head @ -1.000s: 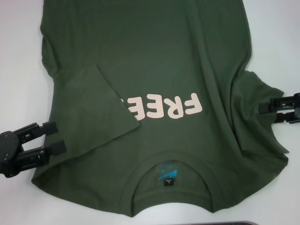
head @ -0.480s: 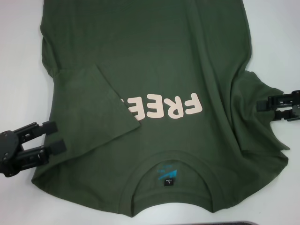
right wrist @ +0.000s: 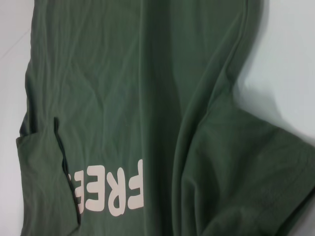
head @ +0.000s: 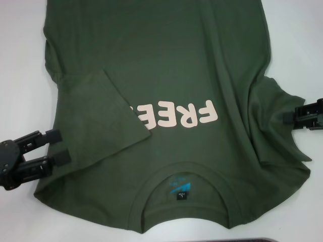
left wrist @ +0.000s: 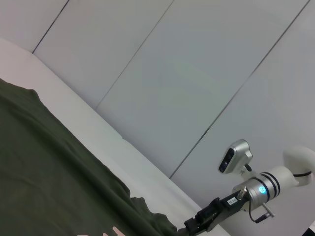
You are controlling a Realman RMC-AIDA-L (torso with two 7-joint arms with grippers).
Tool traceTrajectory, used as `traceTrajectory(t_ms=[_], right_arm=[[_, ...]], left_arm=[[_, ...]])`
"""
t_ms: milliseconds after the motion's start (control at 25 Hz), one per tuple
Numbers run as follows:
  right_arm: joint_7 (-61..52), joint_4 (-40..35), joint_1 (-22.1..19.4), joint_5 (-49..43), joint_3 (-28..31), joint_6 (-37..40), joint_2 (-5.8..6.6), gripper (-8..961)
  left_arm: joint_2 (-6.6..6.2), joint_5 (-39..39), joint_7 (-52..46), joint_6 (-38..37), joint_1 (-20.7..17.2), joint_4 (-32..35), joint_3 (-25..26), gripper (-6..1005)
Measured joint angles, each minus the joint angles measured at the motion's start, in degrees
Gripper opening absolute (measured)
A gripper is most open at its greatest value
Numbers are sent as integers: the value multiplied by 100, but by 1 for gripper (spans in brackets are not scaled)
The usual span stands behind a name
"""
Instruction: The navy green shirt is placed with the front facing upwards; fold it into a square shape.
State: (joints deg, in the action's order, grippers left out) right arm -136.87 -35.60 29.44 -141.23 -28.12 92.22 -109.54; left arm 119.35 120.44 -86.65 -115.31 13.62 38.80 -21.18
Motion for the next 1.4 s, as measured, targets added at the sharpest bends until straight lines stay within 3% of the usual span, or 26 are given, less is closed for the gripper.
traceTrajectory(t_ms=[600,920,1160,1400], right_arm=[[-23,2,-24,-17,-60,-64,2,86],[-24,-404,-103,7,43,454,58,7],[-456,-1293,-335,-2,244,723,79,6],[-589,-1603,-404,-10,562,871,166,7]], left_arm=[[-9,-3,-1,-9,2,-4,0,878],[-16,-1,-1,-6,-8,8,56,877],[-20,7,-1,-7,-12,-8,99,877],[-21,8,-30,-12,-10,-9,102,878]])
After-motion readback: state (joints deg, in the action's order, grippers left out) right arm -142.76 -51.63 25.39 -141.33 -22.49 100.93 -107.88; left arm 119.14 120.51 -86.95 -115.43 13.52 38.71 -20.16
